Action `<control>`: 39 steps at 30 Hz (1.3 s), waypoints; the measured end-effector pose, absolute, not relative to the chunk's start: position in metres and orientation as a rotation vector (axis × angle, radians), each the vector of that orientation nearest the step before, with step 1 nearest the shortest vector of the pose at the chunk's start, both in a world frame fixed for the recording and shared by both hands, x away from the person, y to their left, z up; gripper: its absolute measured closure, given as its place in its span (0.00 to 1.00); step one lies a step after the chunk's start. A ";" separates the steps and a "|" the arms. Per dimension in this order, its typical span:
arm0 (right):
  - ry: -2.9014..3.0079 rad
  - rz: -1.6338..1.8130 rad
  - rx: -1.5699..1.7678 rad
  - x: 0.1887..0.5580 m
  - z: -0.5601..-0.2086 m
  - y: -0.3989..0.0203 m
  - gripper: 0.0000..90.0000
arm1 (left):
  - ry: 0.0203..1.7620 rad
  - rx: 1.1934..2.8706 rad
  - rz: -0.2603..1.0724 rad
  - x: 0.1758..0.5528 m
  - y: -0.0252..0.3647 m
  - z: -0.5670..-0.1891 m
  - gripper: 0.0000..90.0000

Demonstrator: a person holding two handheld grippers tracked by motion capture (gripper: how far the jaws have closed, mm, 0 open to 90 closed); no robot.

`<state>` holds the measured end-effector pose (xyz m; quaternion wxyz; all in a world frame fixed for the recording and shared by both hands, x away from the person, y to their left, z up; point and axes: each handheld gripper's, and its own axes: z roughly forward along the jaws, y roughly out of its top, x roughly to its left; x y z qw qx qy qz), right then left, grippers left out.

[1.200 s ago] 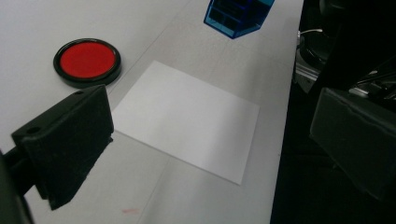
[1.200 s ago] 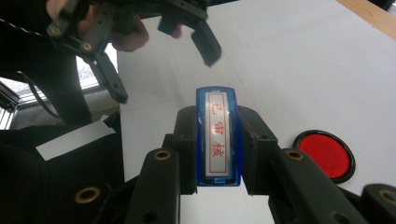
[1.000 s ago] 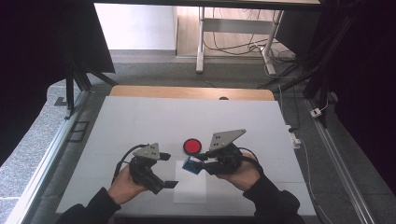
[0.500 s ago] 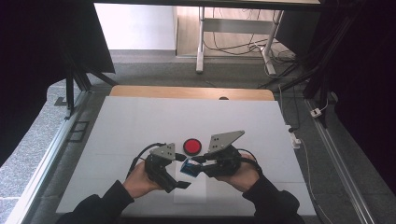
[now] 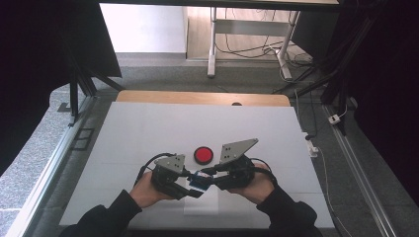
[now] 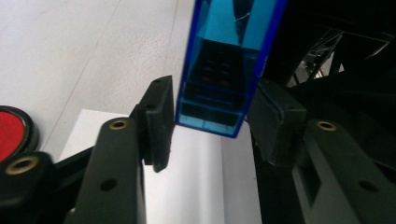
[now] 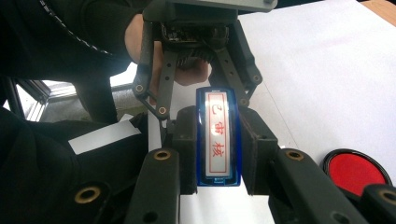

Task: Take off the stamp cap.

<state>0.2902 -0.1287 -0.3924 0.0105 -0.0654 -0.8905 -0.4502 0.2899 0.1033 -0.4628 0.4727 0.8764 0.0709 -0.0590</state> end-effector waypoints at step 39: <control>-2.577 -1.454 -0.201 0.298 -0.394 -0.136 0.79 | 0.066 2.063 -0.210 0.289 0.112 -0.461 0.77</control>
